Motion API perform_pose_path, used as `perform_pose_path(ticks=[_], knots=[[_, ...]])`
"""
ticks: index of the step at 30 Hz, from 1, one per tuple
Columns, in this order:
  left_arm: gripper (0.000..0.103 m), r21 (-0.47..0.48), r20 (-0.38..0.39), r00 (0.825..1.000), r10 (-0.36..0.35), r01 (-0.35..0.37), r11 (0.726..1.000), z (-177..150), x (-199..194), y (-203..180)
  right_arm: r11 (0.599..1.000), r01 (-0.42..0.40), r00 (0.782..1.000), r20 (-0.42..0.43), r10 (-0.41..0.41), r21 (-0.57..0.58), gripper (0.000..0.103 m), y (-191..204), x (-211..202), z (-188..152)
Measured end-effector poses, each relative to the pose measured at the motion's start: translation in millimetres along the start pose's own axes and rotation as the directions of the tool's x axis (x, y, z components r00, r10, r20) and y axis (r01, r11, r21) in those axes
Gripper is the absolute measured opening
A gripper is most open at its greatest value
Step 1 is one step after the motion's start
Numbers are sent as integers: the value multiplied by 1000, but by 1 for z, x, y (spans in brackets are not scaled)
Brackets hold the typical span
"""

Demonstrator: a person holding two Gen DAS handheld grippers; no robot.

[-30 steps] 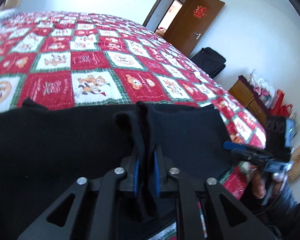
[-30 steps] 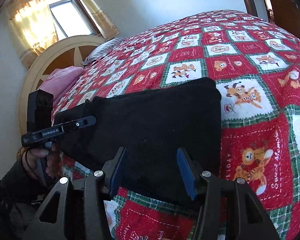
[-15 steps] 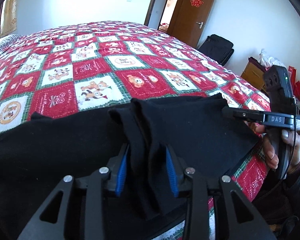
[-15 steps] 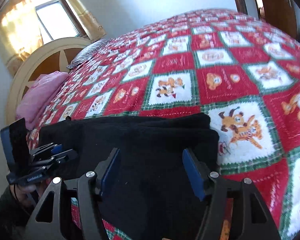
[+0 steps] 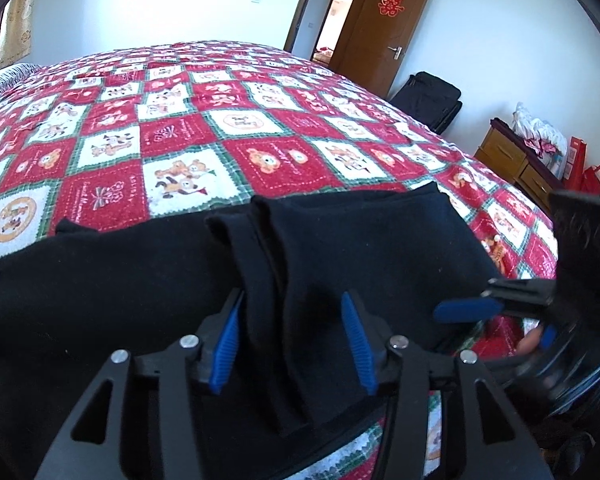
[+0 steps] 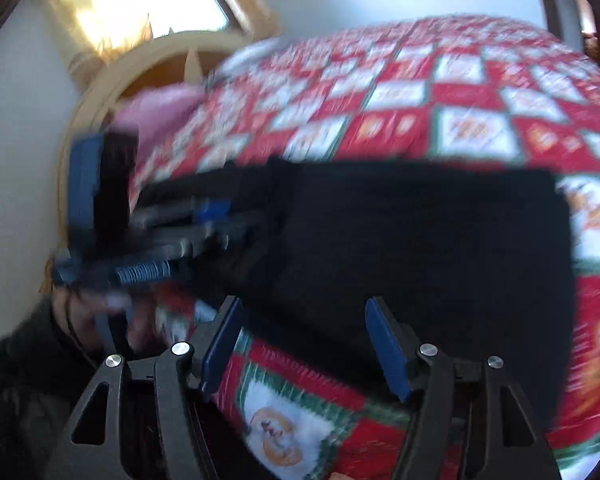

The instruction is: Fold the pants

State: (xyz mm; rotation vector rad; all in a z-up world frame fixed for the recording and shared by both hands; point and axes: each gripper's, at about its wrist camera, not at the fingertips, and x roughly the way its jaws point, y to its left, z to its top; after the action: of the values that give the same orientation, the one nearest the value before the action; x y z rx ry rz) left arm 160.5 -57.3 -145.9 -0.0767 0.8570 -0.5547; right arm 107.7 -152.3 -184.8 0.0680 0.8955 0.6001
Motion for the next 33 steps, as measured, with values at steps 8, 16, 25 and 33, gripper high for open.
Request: perform_pose_path(ticks=[8, 16, 25, 33], knots=[[66, 1, 12, 1000, 9, -10, 1000, -1, -14, 4, 1000, -30, 1000, 6, 30, 1, 65, -3, -1, -2], [74, 2, 76, 984, 159, -160, 987, -8, -63, 46, 996, -25, 998, 58, 30, -89, 65, 28, -13, 15], [78, -106, 81, 903, 421, -413, 905, -37, -130, 137, 985, -66, 998, -13, 65, -162, 65, 66, 42, 35], [78, -339, 20, 882, 472, -438, 833, -93, -162, 224, 965, -87, 996, -46, 78, -247, 67, 87, 52, 20]])
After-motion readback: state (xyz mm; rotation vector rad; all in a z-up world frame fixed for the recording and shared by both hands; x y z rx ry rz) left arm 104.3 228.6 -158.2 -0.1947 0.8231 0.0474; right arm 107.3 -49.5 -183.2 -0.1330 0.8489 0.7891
